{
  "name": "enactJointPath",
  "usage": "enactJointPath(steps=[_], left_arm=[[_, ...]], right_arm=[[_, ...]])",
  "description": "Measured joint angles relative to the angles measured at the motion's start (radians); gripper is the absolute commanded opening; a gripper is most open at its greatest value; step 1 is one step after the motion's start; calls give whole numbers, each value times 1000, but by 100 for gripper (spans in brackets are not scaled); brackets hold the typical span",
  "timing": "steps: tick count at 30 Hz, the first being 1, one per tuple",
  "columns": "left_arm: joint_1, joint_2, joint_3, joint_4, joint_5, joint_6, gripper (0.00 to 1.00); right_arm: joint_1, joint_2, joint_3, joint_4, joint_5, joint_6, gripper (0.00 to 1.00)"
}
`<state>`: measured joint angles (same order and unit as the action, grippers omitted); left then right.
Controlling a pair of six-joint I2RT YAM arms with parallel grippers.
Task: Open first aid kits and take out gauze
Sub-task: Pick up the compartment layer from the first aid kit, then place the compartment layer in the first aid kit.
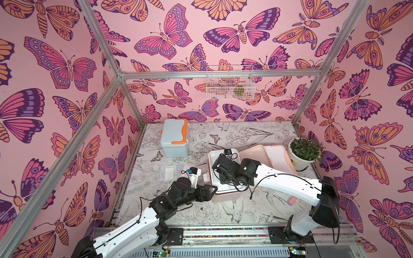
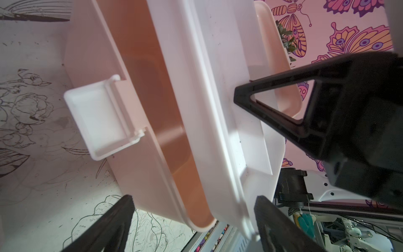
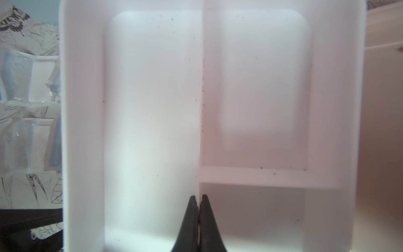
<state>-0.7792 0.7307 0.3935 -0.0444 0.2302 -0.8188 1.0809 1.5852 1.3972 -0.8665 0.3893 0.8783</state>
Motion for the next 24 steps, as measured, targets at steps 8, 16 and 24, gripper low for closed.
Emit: enactJointPath(steps=[8, 16, 24], left_arm=[[7, -179, 139, -201, -53, 68, 96], [15, -319, 220, -252, -61, 167, 100], [15, -354, 219, -247, -53, 204, 100]], right_arm=[[-3, -333, -208, 148, 26, -118, 0], [-146, -888, -493, 371, -118, -267, 0], [-187, -1121, -543, 388, -163, -334, 0]])
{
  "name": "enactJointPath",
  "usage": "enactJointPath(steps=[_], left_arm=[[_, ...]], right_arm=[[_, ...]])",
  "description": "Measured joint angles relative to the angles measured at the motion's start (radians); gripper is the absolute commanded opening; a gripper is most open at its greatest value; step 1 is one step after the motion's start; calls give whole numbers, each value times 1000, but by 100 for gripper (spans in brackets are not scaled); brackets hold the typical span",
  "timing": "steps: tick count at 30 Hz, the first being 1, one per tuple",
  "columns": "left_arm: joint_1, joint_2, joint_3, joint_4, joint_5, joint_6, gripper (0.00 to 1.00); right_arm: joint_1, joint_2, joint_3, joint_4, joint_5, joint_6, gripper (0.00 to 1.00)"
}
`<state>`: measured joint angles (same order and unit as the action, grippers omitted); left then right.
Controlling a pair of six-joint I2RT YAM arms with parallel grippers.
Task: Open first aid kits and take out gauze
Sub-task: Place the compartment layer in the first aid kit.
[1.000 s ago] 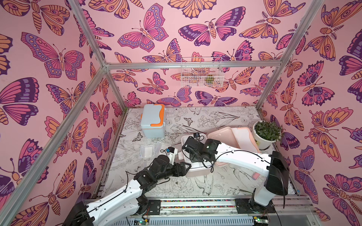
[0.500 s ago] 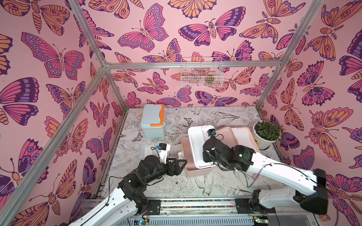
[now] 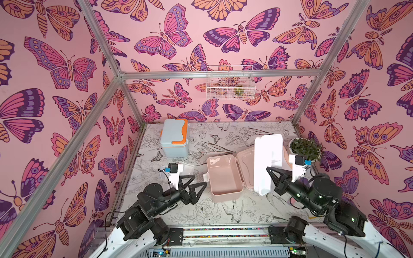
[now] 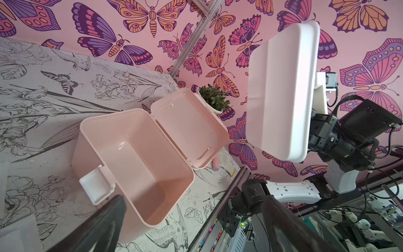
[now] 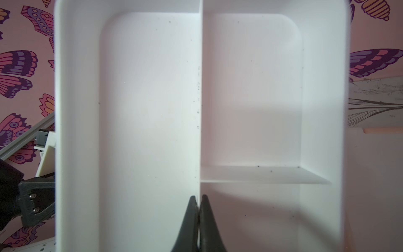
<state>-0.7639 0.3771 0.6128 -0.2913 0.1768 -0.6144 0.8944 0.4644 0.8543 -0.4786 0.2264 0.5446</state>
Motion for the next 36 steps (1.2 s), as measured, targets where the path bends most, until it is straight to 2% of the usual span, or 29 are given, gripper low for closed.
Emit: enactJointPath(steps=[11, 14, 19, 25, 29, 36], left_arm=[[0, 38, -10, 32, 7, 0, 100], [0, 137, 12, 17, 3, 3, 100], [-5, 411, 157, -34, 25, 31, 100], [-19, 500, 233, -121, 11, 82, 100], [-20, 432, 233, -172, -34, 108, 100], [-20, 51, 106, -182, -138, 104, 100]], right_arm=[[0, 58, -6, 9, -72, -3, 0], [0, 106, -6, 22, -109, 5, 0], [0, 181, -3, -6, -103, 24, 0], [0, 256, 23, -66, -82, 55, 0], [0, 351, 74, -87, -89, 62, 0], [56, 695, 261, -150, -70, 103, 0]])
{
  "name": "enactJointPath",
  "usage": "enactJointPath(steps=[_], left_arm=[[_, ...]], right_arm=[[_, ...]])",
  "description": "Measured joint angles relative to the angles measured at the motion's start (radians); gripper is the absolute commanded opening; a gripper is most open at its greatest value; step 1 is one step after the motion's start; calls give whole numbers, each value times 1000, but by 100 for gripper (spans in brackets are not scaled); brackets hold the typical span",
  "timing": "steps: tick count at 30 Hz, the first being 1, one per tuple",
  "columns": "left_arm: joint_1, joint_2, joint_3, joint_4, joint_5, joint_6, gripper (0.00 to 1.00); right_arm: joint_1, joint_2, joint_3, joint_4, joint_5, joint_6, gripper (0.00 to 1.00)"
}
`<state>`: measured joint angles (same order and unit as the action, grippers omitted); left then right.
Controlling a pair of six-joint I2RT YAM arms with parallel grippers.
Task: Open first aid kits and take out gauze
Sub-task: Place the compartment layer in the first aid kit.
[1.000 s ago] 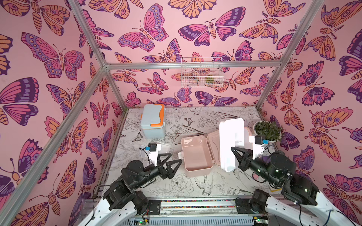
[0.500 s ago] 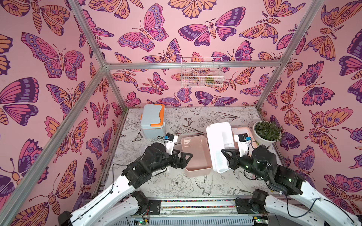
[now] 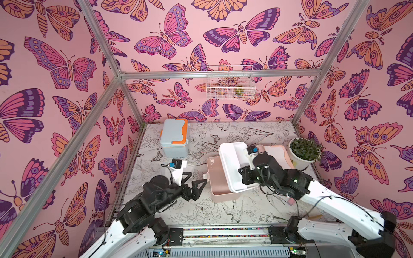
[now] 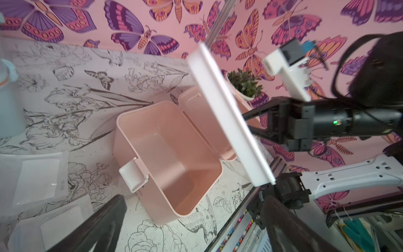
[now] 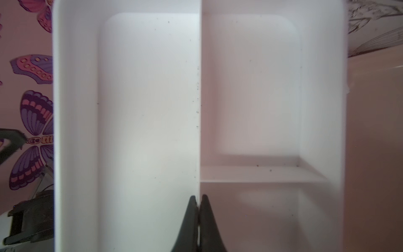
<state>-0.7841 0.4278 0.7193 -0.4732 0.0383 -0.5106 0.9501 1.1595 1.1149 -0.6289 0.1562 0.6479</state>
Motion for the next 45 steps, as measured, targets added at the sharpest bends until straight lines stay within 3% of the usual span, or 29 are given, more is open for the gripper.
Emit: enactJointPath(steps=[6, 12, 24, 45], left_arm=[[0, -152, -107, -33, -68, -48, 100], [0, -174, -126, -58, -107, -78, 100], [0, -178, -129, -82, -137, -82, 100], [0, -161, -143, -81, -137, -97, 100]], right_arm=[[85, 326, 247, -144, 90, 68, 0], [115, 488, 339, -226, 153, 143, 0], [119, 559, 341, -262, 169, 240, 0], [121, 589, 322, -255, 180, 263, 0]])
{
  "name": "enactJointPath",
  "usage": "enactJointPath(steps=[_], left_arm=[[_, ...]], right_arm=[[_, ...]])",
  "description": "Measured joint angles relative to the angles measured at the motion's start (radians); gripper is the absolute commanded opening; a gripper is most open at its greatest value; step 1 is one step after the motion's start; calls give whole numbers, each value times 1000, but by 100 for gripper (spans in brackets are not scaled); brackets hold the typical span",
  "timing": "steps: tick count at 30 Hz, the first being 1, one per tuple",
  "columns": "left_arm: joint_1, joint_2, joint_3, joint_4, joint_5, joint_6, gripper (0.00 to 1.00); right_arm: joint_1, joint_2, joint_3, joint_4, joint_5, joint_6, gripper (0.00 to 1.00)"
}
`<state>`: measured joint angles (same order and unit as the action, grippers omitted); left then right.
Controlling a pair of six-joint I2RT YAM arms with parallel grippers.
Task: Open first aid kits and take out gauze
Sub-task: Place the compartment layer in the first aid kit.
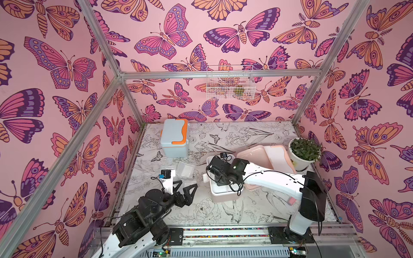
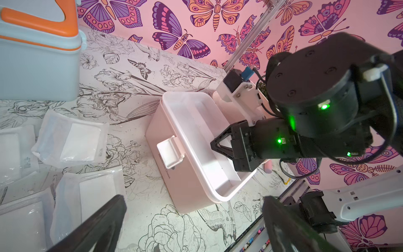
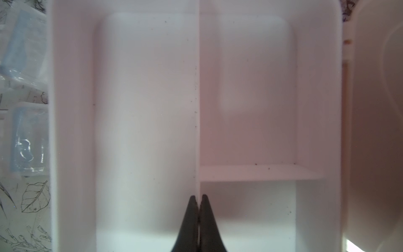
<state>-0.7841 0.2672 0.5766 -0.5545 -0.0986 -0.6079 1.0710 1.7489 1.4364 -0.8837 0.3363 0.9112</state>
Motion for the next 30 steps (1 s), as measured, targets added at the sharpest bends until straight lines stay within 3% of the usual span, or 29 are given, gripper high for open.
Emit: enactJointPath(steps=[2, 3, 5, 8, 11, 13, 20, 25, 30], left_arm=[[0, 13, 0, 0, 0, -3, 100], [0, 18, 0, 0, 0, -3, 100], [0, 30, 0, 0, 1, -4, 100], [0, 48, 0, 1, 1, -6, 100], [0, 73, 0, 4, 4, -11, 100], [0, 97, 0, 8, 9, -13, 100], [0, 247, 8, 53, 54, -22, 100], [17, 399, 25, 122, 146, -40, 100], [48, 529, 25, 213, 251, -80, 100]], right_arm=[[0, 5, -2, 2, 1, 5, 0], [0, 5, -2, 1, 0, 5, 6], [0, 5, -2, 2, -1, 6, 25], [0, -6, -2, -2, -5, 0, 45], [0, -55, -3, -8, 3, -14, 86], [0, -108, -5, -11, 11, -29, 96], [-73, -392, -90, 20, 40, -122, 99], [-282, -591, -239, 55, 2, -205, 99], [-555, -744, -371, 88, -135, -266, 99]])
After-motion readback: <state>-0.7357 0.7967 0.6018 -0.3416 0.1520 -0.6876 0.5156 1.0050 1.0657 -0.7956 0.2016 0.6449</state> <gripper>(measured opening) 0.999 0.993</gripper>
